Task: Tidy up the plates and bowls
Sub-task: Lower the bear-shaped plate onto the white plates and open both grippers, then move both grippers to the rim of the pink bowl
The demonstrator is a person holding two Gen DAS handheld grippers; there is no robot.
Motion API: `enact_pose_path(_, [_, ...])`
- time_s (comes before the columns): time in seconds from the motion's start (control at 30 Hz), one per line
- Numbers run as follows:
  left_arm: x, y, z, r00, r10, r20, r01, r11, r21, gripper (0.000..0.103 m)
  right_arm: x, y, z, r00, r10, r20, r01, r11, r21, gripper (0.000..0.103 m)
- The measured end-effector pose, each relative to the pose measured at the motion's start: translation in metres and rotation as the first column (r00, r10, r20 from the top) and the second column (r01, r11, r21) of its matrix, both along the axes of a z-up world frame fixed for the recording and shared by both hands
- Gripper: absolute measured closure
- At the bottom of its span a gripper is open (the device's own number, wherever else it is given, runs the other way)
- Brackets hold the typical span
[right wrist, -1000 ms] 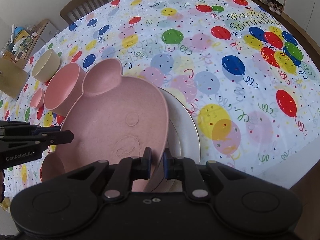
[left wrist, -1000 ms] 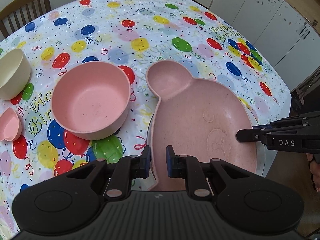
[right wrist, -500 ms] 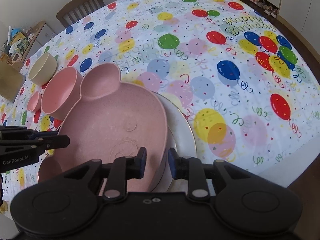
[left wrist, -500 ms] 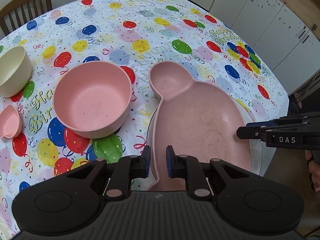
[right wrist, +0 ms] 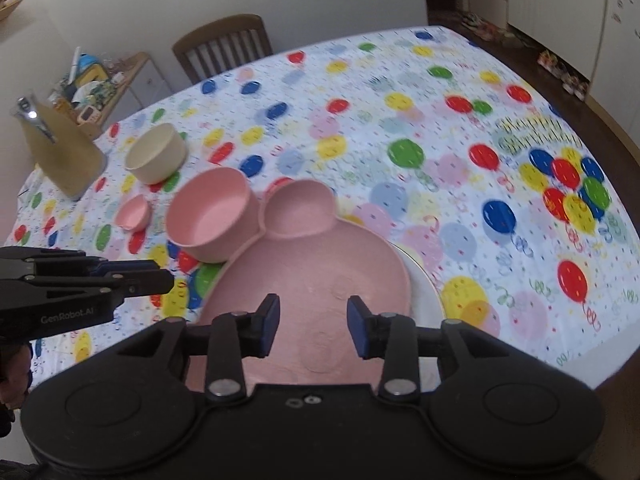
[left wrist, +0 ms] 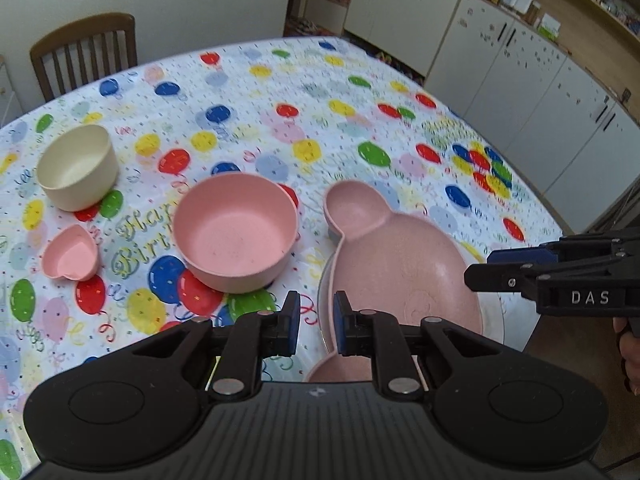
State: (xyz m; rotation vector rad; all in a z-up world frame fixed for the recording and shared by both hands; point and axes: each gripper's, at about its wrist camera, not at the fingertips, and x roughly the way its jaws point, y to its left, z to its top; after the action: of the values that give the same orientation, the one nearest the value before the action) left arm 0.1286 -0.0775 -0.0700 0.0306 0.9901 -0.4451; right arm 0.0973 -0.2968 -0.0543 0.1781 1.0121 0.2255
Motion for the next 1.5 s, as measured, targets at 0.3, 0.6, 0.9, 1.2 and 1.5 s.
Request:
enact_pose_path(0.3, [-0.014,0.032,0.029,0.988,0.101,0.116,-0.098,0.995,-0.034,0.047,0.009,0.046,0.03,0.991,0.107,0.081,-0.106,0.994,-0.018,0.056])
enact_pose_path(0.6, [-0.014,0.067,0.049,0.954,0.231,0.189,-0.225,0.973,-0.054,0.041,0.031,0.09,0.054,0.965,0.192,0.179,-0.186,0.981,-0.051,0.033])
enact_pose_path(0.9, [-0.006,0.088,0.052,0.911,0.34,0.235,-0.342,0.939,-0.033,0.024,0.058,0.115,0.063,0.939,0.239,0.249,-0.226,0.971,-0.077,0.003])
enact_pose_path(1.2, [0.021,0.09,0.023,0.887,0.432,0.163,-0.432,0.901,-0.036,0.024,0.109,0.123,0.039,0.936,0.28,0.213,-0.255,0.957,-0.135,0.001])
enact_pose_path(1.5, [0.053,0.08,-0.026,0.871,0.491,0.019,-0.49,0.871,-0.042,0.024,0.154,0.119,-0.008,0.943,0.325,0.067,-0.31,0.936,-0.168,0.005])
